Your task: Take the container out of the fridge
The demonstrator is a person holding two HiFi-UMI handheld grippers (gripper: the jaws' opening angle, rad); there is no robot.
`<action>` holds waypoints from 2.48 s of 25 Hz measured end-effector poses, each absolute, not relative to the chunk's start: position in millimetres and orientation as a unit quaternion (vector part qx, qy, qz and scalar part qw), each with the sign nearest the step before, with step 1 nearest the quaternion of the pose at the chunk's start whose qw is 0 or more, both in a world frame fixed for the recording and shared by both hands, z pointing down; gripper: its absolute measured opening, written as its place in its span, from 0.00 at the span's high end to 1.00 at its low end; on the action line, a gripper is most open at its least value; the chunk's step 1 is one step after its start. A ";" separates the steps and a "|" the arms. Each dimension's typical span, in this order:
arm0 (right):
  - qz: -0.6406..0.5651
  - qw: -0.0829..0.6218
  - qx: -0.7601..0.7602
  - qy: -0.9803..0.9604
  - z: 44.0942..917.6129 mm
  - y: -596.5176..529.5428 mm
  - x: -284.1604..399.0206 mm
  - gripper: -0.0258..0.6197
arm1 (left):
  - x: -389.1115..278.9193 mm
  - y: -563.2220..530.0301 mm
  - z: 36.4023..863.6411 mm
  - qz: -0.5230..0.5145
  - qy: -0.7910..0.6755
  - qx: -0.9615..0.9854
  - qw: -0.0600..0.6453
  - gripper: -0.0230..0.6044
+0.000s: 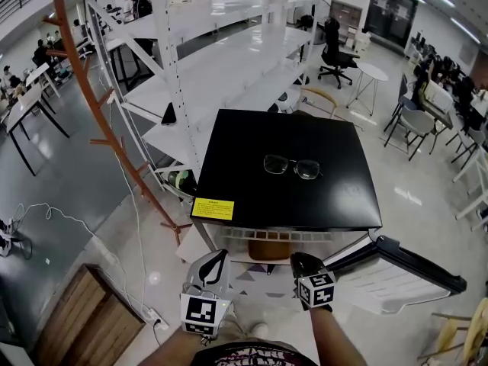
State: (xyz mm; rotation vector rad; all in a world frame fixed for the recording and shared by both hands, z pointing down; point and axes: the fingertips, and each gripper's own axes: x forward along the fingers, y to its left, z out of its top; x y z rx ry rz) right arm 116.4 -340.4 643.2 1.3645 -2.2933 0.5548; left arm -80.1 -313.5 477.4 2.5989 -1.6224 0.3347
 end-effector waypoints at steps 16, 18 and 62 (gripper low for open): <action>0.245 0.254 0.496 -0.793 712.4 -356.8 127.0 0.75 | -84.1 -320.4 478.1 0.117 -0.523 0.844 0.028 0.96; 0.255 0.257 0.499 -0.787 719.6 -358.3 129.2 0.75 | -85.7 -320.8 477.0 0.116 -0.522 0.844 0.026 0.96; 0.409 0.207 0.547 -0.700 760.3 -355.5 156.8 0.90 | -79.8 -316.7 503.8 0.150 -0.492 0.856 0.055 0.96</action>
